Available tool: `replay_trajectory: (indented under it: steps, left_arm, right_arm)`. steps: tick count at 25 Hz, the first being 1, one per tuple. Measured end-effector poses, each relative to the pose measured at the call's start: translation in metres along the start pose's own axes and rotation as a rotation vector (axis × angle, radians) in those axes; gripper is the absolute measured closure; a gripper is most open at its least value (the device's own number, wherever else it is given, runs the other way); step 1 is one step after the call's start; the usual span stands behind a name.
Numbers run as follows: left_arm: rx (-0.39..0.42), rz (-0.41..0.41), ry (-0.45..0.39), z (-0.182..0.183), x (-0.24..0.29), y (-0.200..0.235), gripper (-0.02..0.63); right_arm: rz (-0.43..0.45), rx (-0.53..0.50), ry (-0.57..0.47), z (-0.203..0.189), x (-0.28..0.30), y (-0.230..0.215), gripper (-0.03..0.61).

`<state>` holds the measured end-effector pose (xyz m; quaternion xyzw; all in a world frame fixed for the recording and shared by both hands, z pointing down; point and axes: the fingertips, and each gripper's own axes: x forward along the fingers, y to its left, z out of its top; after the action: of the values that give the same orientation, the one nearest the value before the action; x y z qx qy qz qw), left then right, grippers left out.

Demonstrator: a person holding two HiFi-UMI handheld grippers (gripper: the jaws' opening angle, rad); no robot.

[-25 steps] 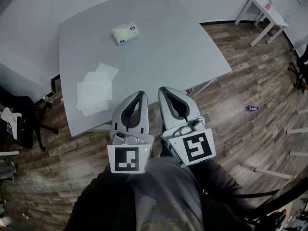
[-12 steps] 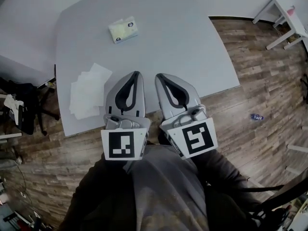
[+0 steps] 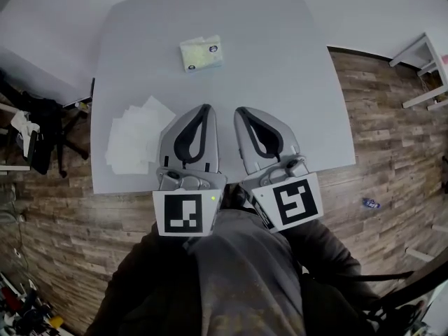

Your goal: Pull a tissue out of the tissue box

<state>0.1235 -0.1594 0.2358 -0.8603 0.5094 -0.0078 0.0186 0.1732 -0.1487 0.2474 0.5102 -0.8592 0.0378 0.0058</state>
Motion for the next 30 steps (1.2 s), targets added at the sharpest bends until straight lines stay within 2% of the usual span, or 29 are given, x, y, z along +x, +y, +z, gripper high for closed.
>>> replay_trajectory:
  steps: [6,17,28,30]
  left_arm:
    - [-0.027,0.028,0.032,-0.022,0.043,0.031,0.612]
    - [-0.08,0.046,0.106,-0.077,0.153,0.106,0.612]
    - [-0.149,0.041,0.185,-0.133,0.208,0.132,0.613]
    - [-0.175,0.045,0.208,-0.143,0.211,0.135,0.612]
  right_arm:
    - [0.016,0.014,0.037,-0.015,0.05,-0.023,0.577]
    - [0.025,0.06,0.106,-0.057,0.163,-0.081,0.577]
    - [0.06,0.066,0.164,-0.099,0.238,-0.116,0.577]
    - [0.091,0.054,0.17,-0.104,0.246,-0.118,0.549]
